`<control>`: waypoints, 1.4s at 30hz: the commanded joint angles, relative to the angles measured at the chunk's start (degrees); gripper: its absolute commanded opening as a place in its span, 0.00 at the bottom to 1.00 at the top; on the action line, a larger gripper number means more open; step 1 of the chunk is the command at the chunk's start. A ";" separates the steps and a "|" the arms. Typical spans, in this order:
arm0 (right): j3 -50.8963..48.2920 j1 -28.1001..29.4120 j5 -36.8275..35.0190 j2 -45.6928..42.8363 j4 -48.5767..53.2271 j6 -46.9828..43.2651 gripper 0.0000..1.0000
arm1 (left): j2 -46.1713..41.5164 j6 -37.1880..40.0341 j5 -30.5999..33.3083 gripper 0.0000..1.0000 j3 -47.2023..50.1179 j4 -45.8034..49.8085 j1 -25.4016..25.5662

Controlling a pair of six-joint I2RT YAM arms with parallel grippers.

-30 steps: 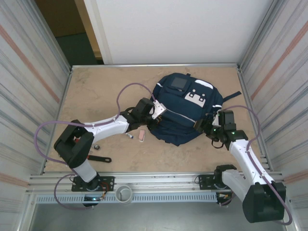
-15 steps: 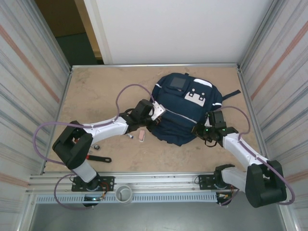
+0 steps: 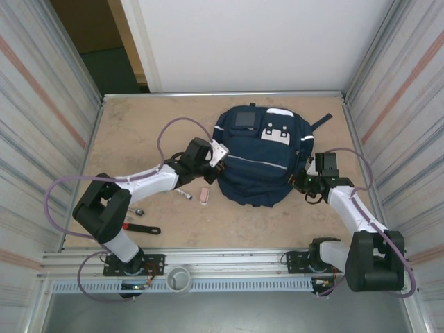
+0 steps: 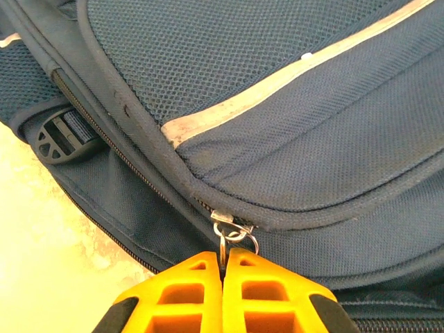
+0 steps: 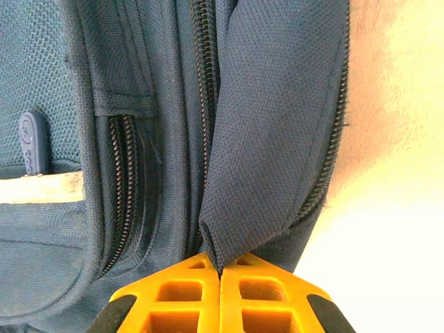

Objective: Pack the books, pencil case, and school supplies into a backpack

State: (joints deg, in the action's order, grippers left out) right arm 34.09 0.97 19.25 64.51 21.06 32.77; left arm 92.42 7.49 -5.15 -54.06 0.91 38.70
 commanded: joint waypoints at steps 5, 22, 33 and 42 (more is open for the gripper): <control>6.89 4.90 -7.75 -7.46 3.11 -7.25 0.38 | -7.02 -0.54 -5.51 0.00 3.58 -0.69 1.78; 14.75 36.08 -21.02 8.62 -8.78 -33.42 0.73 | -8.40 -0.81 -7.19 0.00 4.54 -1.94 2.79; 17.74 38.14 -26.81 18.21 -9.30 -36.81 0.38 | -8.13 -2.38 -7.27 0.00 4.97 -2.51 1.71; 14.29 36.79 -26.40 12.83 -8.98 -36.35 0.09 | -7.17 -7.77 -3.78 0.00 4.53 -2.04 -4.06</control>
State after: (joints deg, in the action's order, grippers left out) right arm 49.78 39.05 -4.93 80.77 11.09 -4.64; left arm 86.13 3.70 -11.57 -49.74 -2.13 38.04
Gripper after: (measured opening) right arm 0.099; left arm 0.048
